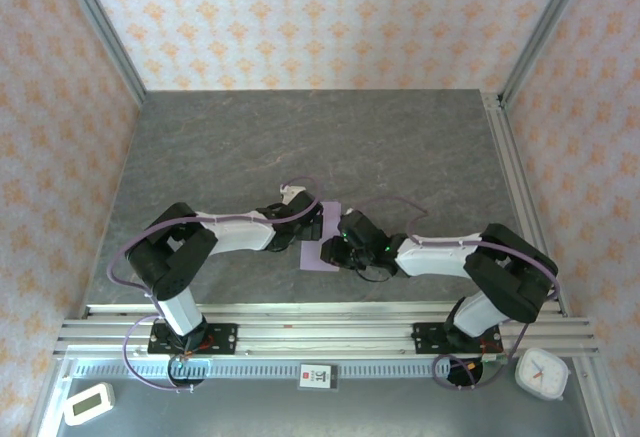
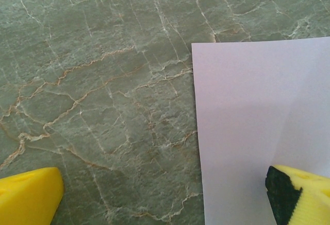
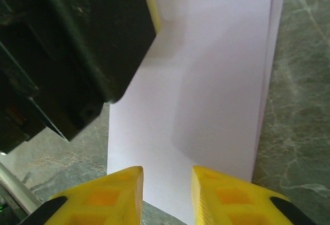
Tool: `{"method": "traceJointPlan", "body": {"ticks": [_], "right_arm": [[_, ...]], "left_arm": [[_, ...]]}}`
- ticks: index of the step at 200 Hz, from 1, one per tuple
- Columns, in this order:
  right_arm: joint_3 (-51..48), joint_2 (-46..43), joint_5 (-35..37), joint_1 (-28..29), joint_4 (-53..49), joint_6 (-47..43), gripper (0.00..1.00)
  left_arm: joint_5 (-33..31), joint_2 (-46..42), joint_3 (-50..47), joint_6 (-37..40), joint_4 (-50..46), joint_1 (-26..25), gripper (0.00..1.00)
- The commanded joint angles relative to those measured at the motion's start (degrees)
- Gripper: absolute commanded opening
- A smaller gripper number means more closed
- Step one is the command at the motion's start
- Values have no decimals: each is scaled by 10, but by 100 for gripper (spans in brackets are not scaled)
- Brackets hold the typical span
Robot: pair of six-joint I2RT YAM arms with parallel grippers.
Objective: Fold a paper plane with a square sheet of paper (pick it up from the middle)
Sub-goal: Fold the triangle a second time at the center of the table.
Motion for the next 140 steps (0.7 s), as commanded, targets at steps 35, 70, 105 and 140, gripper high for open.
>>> {"method": "traceJointPlan", "body": {"ticks": [35, 70, 105, 140], "right_arm": [[4, -28, 30, 2, -19, -2, 32], [-34, -73, 46, 2, -23, 16, 32], [-50, -75, 38, 2, -21, 24, 34], [-51, -72, 38, 2, -31, 20, 41]], "left_arm": [[59, -9, -13, -16, -31, 9, 100], [74, -76, -13, -23, -53, 8, 100], [91, -123, -40, -34, -58, 7, 100], [71, -149, -68, -40, -79, 0, 100]]}}
